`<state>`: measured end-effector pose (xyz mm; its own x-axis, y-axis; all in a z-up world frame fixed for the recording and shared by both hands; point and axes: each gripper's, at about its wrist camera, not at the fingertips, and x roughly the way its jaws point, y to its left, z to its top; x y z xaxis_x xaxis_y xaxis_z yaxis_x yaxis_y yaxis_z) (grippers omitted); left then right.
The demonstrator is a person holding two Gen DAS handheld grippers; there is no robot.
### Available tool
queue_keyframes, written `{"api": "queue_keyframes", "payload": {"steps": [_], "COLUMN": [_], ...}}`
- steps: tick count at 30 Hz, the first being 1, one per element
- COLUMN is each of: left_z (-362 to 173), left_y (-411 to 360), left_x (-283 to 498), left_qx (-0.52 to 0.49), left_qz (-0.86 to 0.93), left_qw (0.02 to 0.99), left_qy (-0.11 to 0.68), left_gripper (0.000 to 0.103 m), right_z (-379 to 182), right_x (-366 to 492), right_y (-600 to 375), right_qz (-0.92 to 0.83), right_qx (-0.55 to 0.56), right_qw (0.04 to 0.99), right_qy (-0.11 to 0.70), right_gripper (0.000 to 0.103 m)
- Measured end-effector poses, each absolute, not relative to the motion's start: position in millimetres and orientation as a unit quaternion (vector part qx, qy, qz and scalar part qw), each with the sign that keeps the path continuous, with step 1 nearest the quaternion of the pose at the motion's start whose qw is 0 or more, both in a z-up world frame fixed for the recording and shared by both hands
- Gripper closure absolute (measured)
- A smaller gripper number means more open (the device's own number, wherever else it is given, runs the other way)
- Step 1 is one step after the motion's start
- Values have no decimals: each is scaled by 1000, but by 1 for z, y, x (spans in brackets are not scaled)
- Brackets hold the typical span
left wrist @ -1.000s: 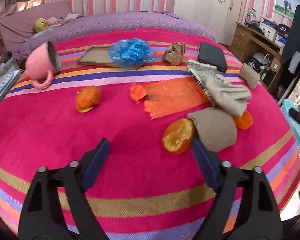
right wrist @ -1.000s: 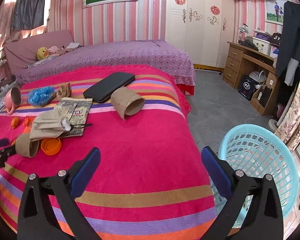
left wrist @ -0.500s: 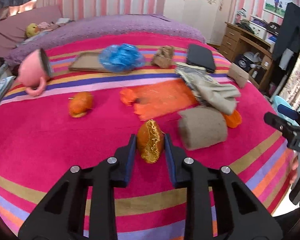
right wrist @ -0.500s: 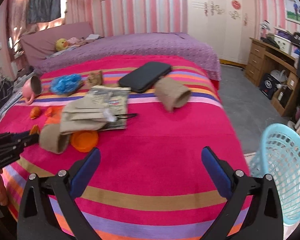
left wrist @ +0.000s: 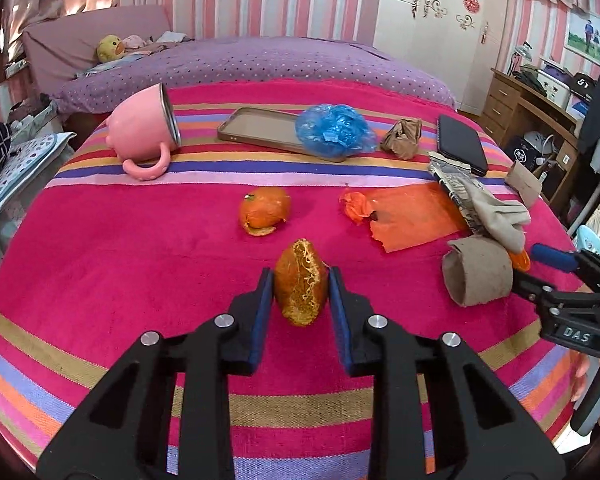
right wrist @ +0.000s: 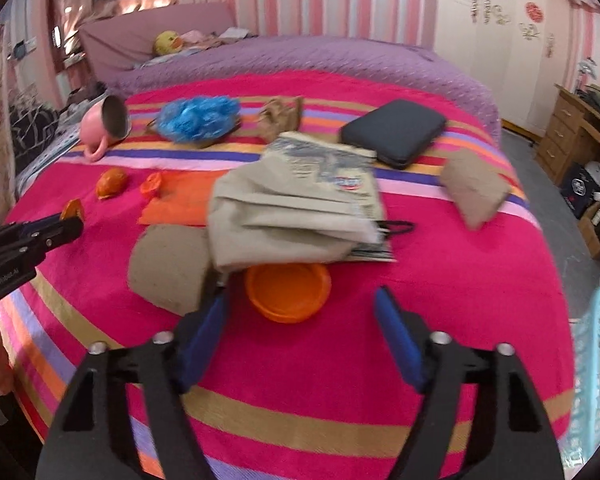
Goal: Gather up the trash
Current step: 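Grasp the orange peel with the left tool while the right tool grasps the orange lid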
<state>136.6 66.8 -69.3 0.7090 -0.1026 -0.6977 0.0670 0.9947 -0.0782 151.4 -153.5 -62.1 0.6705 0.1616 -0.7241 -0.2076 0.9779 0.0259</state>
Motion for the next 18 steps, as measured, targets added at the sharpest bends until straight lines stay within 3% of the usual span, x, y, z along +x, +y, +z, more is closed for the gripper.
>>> {"api": "queue_keyframes", "payload": {"steps": [3,4,18], "left_z": [-70,-70,-68], "left_y": [66,66,49], "left_x": [137,137,131], "left_qx": [-25,-25,-22], "left_qz": [-46,-46,-51], "left_qw": [924,924,929], "left_qy": [379,379,365], "left_gripper": [76,76,76], "right_z": [-62,-62,-52], "right_x": [153,152,133], "right_y": [-147,-146,-206], "right_qz": [114,119,96], "right_qx": [-41,-42,-19], "right_qw": [911,911,927], "right_qy": [393,392,361], "right_gripper": [60,63,63]}}
